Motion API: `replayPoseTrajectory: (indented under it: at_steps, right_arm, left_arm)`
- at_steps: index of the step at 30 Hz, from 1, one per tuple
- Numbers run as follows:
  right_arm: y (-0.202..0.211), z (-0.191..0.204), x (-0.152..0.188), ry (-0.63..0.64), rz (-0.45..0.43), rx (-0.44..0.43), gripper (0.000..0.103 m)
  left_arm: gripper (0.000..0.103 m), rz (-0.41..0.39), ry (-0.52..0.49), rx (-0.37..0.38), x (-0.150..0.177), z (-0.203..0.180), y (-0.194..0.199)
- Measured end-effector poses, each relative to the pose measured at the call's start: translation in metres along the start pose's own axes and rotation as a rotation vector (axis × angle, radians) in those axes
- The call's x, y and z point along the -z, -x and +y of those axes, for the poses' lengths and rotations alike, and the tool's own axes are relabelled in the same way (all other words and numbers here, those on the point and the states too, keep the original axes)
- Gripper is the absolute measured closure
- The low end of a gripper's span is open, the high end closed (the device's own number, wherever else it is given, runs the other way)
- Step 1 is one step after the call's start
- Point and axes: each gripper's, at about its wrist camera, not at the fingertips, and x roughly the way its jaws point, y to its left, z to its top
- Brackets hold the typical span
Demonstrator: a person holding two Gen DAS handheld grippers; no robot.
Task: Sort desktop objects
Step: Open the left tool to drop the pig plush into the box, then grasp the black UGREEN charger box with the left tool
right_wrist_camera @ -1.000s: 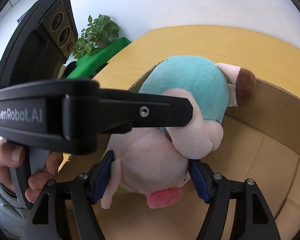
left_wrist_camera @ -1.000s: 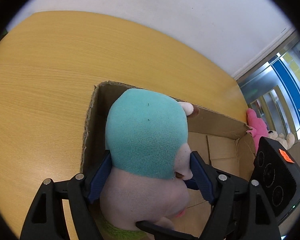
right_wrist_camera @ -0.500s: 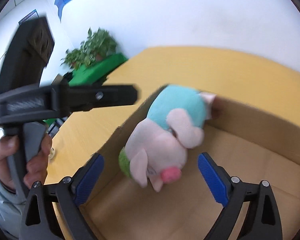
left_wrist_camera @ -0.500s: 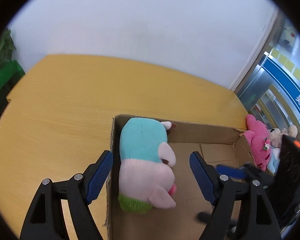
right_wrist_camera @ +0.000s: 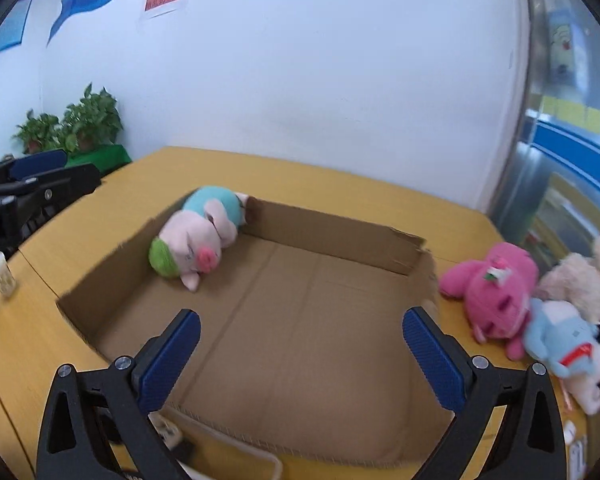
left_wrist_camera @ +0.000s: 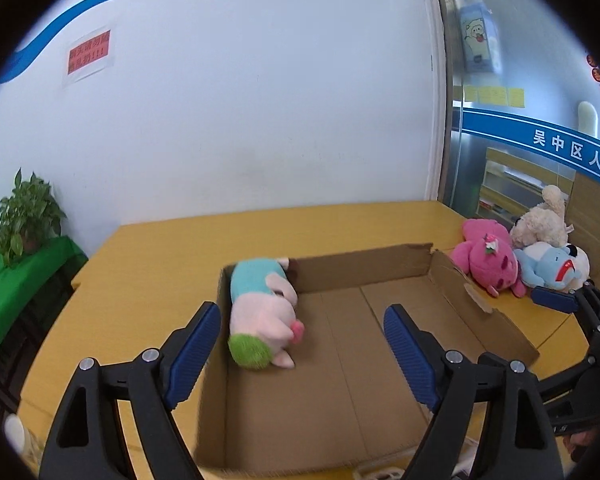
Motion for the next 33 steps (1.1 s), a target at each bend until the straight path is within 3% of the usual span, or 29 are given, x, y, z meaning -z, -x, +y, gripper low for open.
replayPoseTrajectory:
  at_steps: [2, 3, 4, 6, 8, 9, 10, 11, 12, 13, 15, 16, 18, 19, 21, 27, 33]
  right_arm:
    - [0.01, 0.001, 0.018, 0.002, -0.033, -0.003, 0.005]
    - [0.011, 0.001, 0.027, -0.002, -0.042, -0.017, 0.024]
    - [0.012, 0.001, 0.033, -0.009, -0.037, -0.034, 0.052]
    - [0.012, 0.003, 0.042, -0.013, -0.009, -0.051, 0.067]
    - [0.015, 0.004, 0.051, -0.006, -0.02, -0.033, 0.062]
    - [0.018, 0.006, 0.055, -0.005, -0.027, -0.021, 0.045]
    - [0.02, 0.006, 0.059, -0.004, -0.038, -0.01, 0.013]
    - [0.026, 0.006, 0.064, -0.001, -0.059, 0.008, 0.0]
    - [0.033, 0.007, 0.069, 0.003, -0.096, 0.035, 0.0]
    - [0.039, 0.006, 0.073, 0.007, -0.112, 0.055, 0.0]
    - [0.04, 0.005, 0.079, 0.01, -0.088, 0.053, 0.0]
    - [0.037, 0.006, 0.082, 0.009, -0.07, 0.026, 0.0]
    - [0.034, 0.007, 0.094, 0.005, -0.044, -0.038, 0.0]
    - [0.029, 0.011, 0.099, 0.008, -0.032, -0.066, 0.0]
    - [0.026, 0.016, 0.118, 0.031, 0.005, -0.125, 0.0]
    - [-0.003, 0.049, 0.174, 0.09, 0.204, -0.278, 0.0]
    - [-0.012, 0.071, 0.188, 0.094, 0.221, -0.341, 0.0]
  left_arm:
    - [0.019, 0.006, 0.031, 0.0, 0.015, -0.005, 0.012]
    - [0.019, 0.014, 0.046, -0.004, 0.021, -0.008, 0.015]
    - [0.019, 0.016, 0.056, -0.018, 0.027, -0.011, 0.018]
    - [0.019, -0.039, 0.071, -0.067, 0.041, -0.015, 0.032]
    - [0.019, -0.05, 0.066, -0.04, 0.048, -0.019, 0.041]
    - [0.019, -0.036, 0.071, -0.02, 0.052, -0.02, 0.043]
    - [0.021, -0.025, 0.077, -0.015, 0.055, -0.021, 0.044]
    - [0.021, -0.026, 0.081, -0.012, 0.059, -0.021, 0.046]
    - [0.026, -0.028, 0.087, -0.012, 0.063, -0.021, 0.048]
    - [0.048, -0.021, 0.096, -0.007, 0.067, -0.02, 0.049]
    - [0.074, 0.034, 0.11, 0.015, 0.076, -0.018, 0.046]
    - [0.074, 0.061, 0.116, 0.023, 0.081, -0.017, 0.044]
    - [0.068, 0.097, 0.128, 0.032, 0.093, -0.015, 0.044]
    - [0.047, 0.114, 0.138, 0.036, 0.099, -0.015, 0.044]
    - [0.017, 0.149, 0.171, 0.067, 0.113, -0.015, 0.043]
    - [0.017, 0.225, 0.178, 0.121, 0.144, -0.023, 0.042]
    - [0.018, 0.329, 0.215, 0.174, 0.178, -0.022, 0.033]
